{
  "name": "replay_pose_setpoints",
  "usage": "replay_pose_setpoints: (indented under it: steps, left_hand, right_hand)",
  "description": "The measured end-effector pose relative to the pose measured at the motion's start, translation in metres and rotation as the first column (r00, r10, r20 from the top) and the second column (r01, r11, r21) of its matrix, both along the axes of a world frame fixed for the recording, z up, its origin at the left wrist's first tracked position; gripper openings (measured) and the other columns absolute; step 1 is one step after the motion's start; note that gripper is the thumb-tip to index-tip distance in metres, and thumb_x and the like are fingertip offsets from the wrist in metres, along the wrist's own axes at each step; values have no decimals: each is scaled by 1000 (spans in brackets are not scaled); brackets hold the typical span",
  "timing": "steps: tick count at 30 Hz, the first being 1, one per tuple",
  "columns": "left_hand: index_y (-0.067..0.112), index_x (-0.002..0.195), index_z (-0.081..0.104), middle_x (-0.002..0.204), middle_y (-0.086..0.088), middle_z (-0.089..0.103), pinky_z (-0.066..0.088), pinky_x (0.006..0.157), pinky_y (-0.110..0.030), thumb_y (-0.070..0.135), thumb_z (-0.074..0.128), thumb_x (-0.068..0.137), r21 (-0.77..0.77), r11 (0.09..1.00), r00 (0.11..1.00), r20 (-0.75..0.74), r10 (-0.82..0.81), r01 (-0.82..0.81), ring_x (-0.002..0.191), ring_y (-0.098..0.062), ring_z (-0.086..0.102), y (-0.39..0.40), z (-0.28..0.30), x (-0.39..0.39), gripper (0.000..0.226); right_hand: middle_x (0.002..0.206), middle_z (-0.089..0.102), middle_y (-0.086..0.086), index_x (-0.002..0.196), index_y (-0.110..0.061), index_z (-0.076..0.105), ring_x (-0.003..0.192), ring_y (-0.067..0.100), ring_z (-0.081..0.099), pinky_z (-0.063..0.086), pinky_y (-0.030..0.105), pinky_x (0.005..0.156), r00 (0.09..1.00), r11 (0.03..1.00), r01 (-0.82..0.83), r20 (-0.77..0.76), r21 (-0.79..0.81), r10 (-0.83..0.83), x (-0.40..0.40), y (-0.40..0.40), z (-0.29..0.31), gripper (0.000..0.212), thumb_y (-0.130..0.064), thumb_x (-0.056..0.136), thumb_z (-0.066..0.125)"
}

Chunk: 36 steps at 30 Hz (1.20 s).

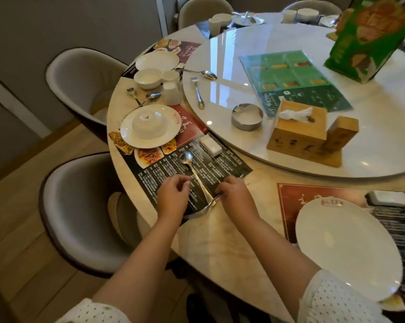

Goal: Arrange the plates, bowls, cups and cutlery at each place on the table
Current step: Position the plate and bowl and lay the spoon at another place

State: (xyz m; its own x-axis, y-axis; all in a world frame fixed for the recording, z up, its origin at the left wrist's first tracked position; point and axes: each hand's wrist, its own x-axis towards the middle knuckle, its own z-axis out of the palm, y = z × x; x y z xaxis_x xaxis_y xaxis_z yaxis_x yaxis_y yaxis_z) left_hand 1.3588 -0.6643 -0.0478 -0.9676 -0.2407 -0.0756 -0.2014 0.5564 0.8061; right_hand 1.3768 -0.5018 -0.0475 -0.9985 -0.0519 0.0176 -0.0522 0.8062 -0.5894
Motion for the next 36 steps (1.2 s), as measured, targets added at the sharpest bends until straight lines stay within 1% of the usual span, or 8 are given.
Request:
replay_pose_setpoints:
  steps: [6,12,14,18,22,26,30,36]
  left_hand:
    - [21,95,70,89,9,69,52,70,-26,35,53,96,169,979,994,-5,-113,112,84,-7,65,-6,2,8,22]
    - [22,97,68,85,-1,69,52,65,-20,35,43,100,494,864,995,-56,-84,101,74,-5,65,13,33,15,28]
    - [23,96,67,86,-3,68,54,66,-21,30,45,101,541,834,994,-81,-78,109,77,-9,65,31,42,21,24]
    - [19,96,67,90,-2,68,48,63,-18,16,51,97,502,841,979,-76,-188,201,83,-13,64,84,40,50,16]
    - [27,101,65,105,7,61,45,78,-16,16,58,92,321,874,926,-22,-378,364,94,-5,59,146,19,88,17]
    - [27,123,55,124,8,42,43,87,-18,18,68,84,269,857,873,93,-478,440,107,-5,50,188,0,121,42]
    - [19,136,47,130,2,38,48,93,-25,14,70,82,244,874,889,85,-450,420,108,-11,54,204,-9,141,59]
    - [21,136,47,134,4,36,49,91,-25,7,70,81,194,896,902,91,-422,400,106,-12,54,208,-8,148,61]
  right_hand:
    - [97,60,0,85,-15,69,96,18,49,39,28,74,999,999,18,-27,40,-17,5,10,1,12,-5,85,63]
    - [87,57,-7,78,-24,63,79,7,49,32,9,62,969,954,240,-22,-181,-248,27,38,31,20,-6,86,64]
    - [87,60,-5,80,-26,62,74,4,50,33,9,58,950,925,309,18,-222,-313,42,54,38,18,-9,88,63]
    - [83,63,-11,88,-27,62,74,0,56,37,16,56,914,882,404,61,-244,-401,88,95,46,10,-18,90,62]
    - [80,63,-10,90,-26,61,71,3,56,32,12,54,869,862,495,67,-107,-491,136,143,40,5,-21,90,61]
    - [97,68,1,103,-15,65,78,11,53,38,21,65,802,805,591,154,-53,-578,167,179,24,13,-19,92,59]
    - [99,68,5,103,-15,65,82,16,54,44,28,70,769,784,619,236,-45,-594,181,198,15,14,-20,92,59]
    - [100,69,7,104,-15,67,86,20,58,46,30,72,784,805,591,260,-40,-563,183,205,11,16,-22,92,59]
